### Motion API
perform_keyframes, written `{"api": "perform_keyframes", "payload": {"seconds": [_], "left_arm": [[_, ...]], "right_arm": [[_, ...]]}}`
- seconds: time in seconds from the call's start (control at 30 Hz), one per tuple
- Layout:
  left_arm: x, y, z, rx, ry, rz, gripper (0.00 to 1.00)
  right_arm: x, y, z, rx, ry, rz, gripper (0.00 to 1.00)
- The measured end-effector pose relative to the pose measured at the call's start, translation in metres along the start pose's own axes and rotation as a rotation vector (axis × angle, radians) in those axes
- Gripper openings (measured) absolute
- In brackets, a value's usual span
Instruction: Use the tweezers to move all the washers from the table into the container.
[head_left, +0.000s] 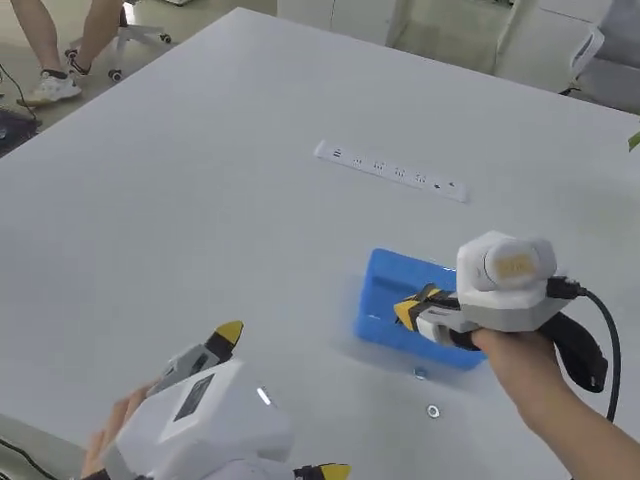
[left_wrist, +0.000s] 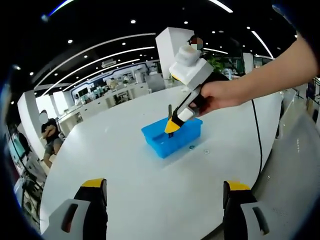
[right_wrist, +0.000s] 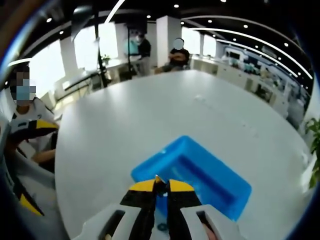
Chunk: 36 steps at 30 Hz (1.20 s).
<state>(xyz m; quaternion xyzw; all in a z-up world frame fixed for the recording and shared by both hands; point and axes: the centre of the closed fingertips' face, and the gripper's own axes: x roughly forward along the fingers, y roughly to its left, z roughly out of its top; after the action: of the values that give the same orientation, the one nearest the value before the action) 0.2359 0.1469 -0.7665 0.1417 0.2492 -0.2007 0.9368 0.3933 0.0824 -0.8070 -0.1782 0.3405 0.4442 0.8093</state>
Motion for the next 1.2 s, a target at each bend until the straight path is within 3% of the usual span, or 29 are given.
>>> {"api": "perform_keyframes", "payload": {"seconds": [0.17, 0.57, 0.8, 0.93, 1.07, 1.2], "left_arm": [[0.0, 0.0, 0.001, -0.013, -0.005, -0.006, 0.99], [-0.001, 0.003, 0.0, 0.006, 0.002, 0.019, 0.99], [-0.001, 0.004, -0.001, 0.014, 0.009, 0.024, 0.99], [-0.001, 0.005, 0.0, 0.014, 0.004, 0.027, 0.99], [-0.001, 0.005, -0.001, 0.016, 0.01, 0.027, 0.99], [0.0, 0.004, -0.002, 0.026, 0.016, 0.028, 0.99]], "right_arm": [[0.004, 0.002, -0.007, -0.014, 0.034, 0.009, 0.04], [-0.002, -0.005, 0.001, 0.049, 0.005, -0.001, 0.04], [-0.03, -0.006, 0.015, 0.078, -0.06, -0.019, 0.04], [-0.046, -0.009, 0.013, 0.083, -0.096, -0.045, 0.04], [-0.069, -0.002, 0.012, 0.107, -0.136, -0.06, 0.04], [-0.083, 0.008, 0.004, 0.097, -0.133, -0.067, 0.04]]}}
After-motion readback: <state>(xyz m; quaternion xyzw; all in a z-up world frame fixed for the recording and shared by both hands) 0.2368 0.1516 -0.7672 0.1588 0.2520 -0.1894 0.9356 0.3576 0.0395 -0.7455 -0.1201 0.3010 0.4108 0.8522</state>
